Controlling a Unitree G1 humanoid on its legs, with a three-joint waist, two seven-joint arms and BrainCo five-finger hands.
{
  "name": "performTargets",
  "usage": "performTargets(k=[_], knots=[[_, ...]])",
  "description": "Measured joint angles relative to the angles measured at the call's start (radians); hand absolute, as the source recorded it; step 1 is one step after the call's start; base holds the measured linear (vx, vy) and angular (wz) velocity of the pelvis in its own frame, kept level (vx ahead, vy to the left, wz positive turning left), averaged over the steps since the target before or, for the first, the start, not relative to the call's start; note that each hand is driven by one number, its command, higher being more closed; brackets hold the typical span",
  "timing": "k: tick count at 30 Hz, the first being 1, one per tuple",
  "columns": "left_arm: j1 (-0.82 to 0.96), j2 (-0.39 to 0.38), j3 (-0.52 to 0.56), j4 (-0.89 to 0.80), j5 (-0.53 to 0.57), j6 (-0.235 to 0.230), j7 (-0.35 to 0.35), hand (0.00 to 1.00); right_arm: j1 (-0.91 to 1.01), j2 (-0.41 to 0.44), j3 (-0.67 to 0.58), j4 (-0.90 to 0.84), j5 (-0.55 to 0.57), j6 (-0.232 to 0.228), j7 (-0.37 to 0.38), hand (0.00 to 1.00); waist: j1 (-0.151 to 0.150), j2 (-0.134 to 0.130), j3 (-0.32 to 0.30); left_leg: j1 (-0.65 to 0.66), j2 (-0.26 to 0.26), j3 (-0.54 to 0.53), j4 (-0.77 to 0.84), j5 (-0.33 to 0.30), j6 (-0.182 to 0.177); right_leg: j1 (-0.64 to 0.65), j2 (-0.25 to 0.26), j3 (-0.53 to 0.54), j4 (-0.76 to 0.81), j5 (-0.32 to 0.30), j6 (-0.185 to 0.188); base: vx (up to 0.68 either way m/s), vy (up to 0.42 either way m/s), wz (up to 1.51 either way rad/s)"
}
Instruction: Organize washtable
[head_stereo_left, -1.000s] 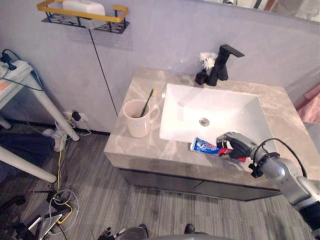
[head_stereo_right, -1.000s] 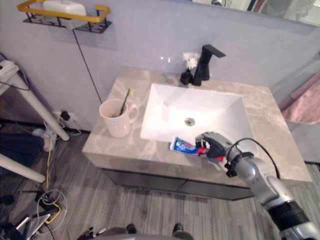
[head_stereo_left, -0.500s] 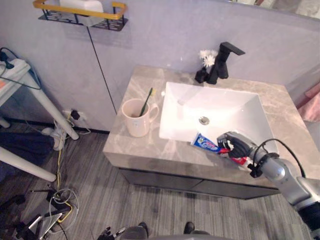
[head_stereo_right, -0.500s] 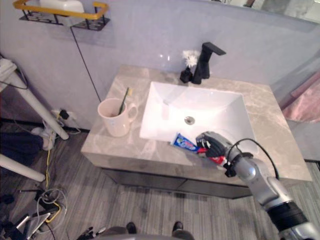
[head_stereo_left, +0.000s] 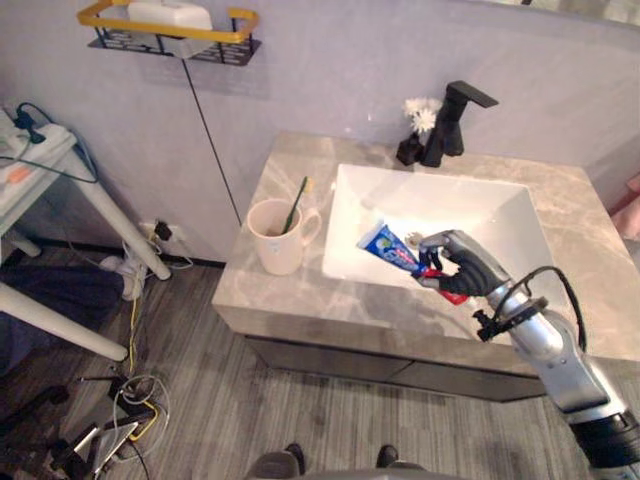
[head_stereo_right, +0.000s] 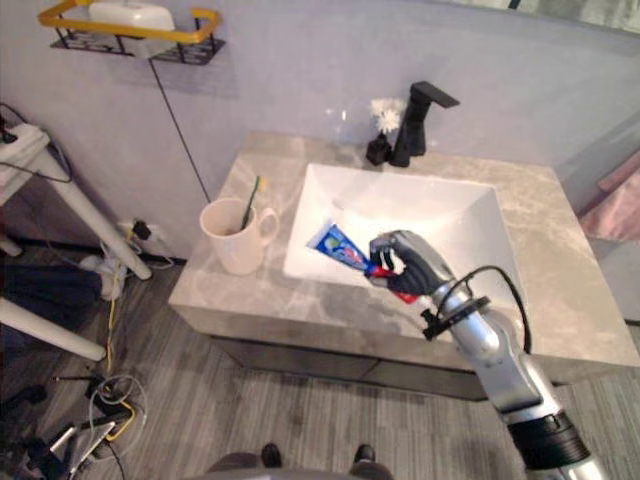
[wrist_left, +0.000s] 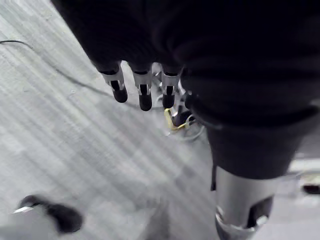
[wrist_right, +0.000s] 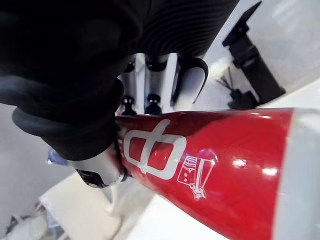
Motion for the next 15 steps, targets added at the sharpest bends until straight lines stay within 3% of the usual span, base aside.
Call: performTargets(k=[1, 2, 4, 7, 9, 12, 15], knots=[[0.01, 0.001, 0.029, -0.066, -0.006, -0.001, 0.007, 0.0, 0.01, 0.004, -0.015, -0.017, 0.005, 0.0, -0.001, 1.0, 0.003, 0.001, -0.001, -0.002, 0.0, -0.003, 0.001, 0.0, 0.0, 0.0, 0.0, -0.002, 0.0, 0.0, 0.0, -0.01, -0.005, 0.09], [0.027, 0.006, 0.075, -0.219, -0.024, -0.004, 0.027, 0.0, 0.032, 0.004, -0.046, -0.052, 0.012, -0.007, -0.001, 1.0, 0.021, 0.005, -0.003, -0.005, -0.001, -0.006, 0.003, -0.001, 0.001, 0.0, -0.002, -0.005, 0.0, 0.0, 0.0, -0.01, -0.002, 0.09], [0.046, 0.017, 0.125, -0.477, -0.034, -0.023, 0.055, 0.0, 0.058, 0.009, -0.087, -0.093, 0.018, -0.02, -0.004, 1.0, 0.027, 0.009, -0.021, -0.016, -0.003, -0.015, 0.014, -0.005, 0.005, -0.001, -0.004, -0.016, 0.0, -0.001, -0.001, 0.0, 0.002, 0.18], [0.04, 0.022, 0.154, -0.865, -0.05, -0.091, 0.093, 0.0, 0.067, 0.039, -0.106, -0.132, 0.04, -0.035, -0.016, 1.0, 0.028, 0.022, -0.053, -0.033, -0.014, -0.043, 0.034, -0.011, 0.012, 0.008, -0.013, -0.051, 0.002, -0.001, -0.001, 0.02, 0.016, 0.28], [0.021, 0.02, 0.12, -1.019, -0.068, -0.121, 0.102, 0.0, 0.067, 0.049, -0.106, -0.147, 0.045, -0.038, -0.019, 1.0, 0.028, 0.036, -0.067, -0.033, -0.016, -0.052, 0.036, -0.014, 0.016, 0.014, -0.021, -0.059, 0.002, -0.001, -0.001, 0.0, 0.023, 0.16], [-0.022, 0.017, -0.015, -1.216, -0.099, -0.146, 0.105, 0.0, 0.065, 0.074, -0.101, -0.147, 0.062, -0.037, -0.019, 1.0, 0.047, 0.047, -0.081, -0.036, -0.023, -0.054, 0.041, -0.015, 0.02, 0.015, -0.028, -0.06, 0.002, -0.001, -0.001, -0.01, 0.008, 0.05], [-0.057, 0.004, -0.254, -1.408, -0.119, -0.153, 0.076, 0.0, 0.043, 0.102, -0.046, -0.147, 0.084, -0.031, -0.017, 1.0, 0.048, 0.044, -0.084, -0.046, -0.027, -0.064, 0.054, -0.015, 0.02, 0.017, -0.031, -0.07, 0.002, -0.001, 0.0, -0.03, -0.008, 0.08]])
